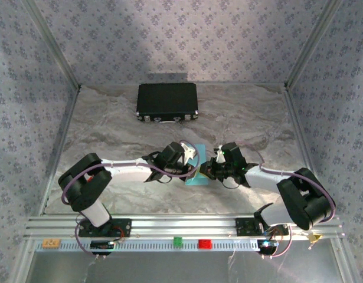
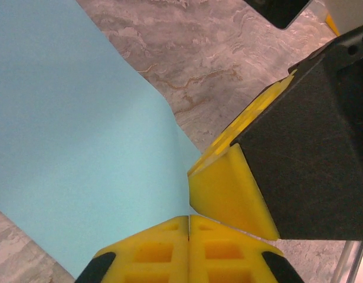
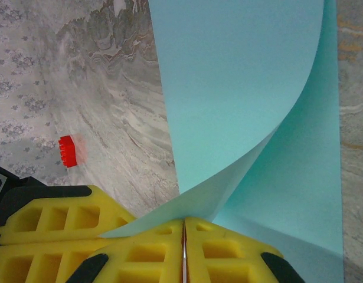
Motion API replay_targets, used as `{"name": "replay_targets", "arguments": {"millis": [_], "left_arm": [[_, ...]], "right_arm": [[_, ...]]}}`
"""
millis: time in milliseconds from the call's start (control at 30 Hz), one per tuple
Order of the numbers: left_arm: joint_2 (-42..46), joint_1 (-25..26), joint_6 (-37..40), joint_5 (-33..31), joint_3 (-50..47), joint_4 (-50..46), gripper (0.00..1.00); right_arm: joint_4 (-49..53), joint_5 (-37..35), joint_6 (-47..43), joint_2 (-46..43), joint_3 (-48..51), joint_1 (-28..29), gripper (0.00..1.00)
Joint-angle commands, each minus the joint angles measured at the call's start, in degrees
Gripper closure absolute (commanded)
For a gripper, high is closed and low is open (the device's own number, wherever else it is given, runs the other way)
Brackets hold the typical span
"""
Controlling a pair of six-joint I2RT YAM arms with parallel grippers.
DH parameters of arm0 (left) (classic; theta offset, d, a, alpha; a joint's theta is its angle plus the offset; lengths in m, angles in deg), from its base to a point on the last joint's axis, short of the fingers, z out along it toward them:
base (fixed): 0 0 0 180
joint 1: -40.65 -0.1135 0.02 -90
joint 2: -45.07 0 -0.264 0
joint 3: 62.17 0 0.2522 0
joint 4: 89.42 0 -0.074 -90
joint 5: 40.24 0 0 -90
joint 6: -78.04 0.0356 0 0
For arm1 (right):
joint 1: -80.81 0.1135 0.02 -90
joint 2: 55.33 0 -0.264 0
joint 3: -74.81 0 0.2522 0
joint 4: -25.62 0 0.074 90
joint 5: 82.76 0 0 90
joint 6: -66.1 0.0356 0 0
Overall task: Fold a paper plane with a square sheet of paper (pick it up from the middle)
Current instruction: Fold the triangle a second time at the center of the table.
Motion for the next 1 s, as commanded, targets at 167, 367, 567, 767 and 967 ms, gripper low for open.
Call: {"name": "replay_targets", "arguments": {"millis": [167,367,567,767,967], "left_arm": [[-0.42,-0.96,0.19,1.61,0.94,1.0,1.0],[-1.47,-1.22,-0.08,2.43,1.17,0.91,1.0],[-2.79,-1.79,0.09,3.35,2.06,0.4,1.0],[-4.19,-2.87,1.06,3.64,3.4,-0.82,1.0],[-5.68,-4.4,1.23,5.41,4.17,-0.78,1.0]], "right_arm": [[6.03,-3.41,-2.22,-0.34,-1.08,0.16,0.9],[11.28,-6.08,-4.82,0.86,-2.1,0.58,0.9],[17.99,-9.93,-8.65,3.16,-3.87,0.59,0.93],[22.08,-12.42,-11.5,3.75,-5.16,0.25,0.94],[24.0,-13.44,-13.3,4.09,-6.16,-0.23,0.94]]}}
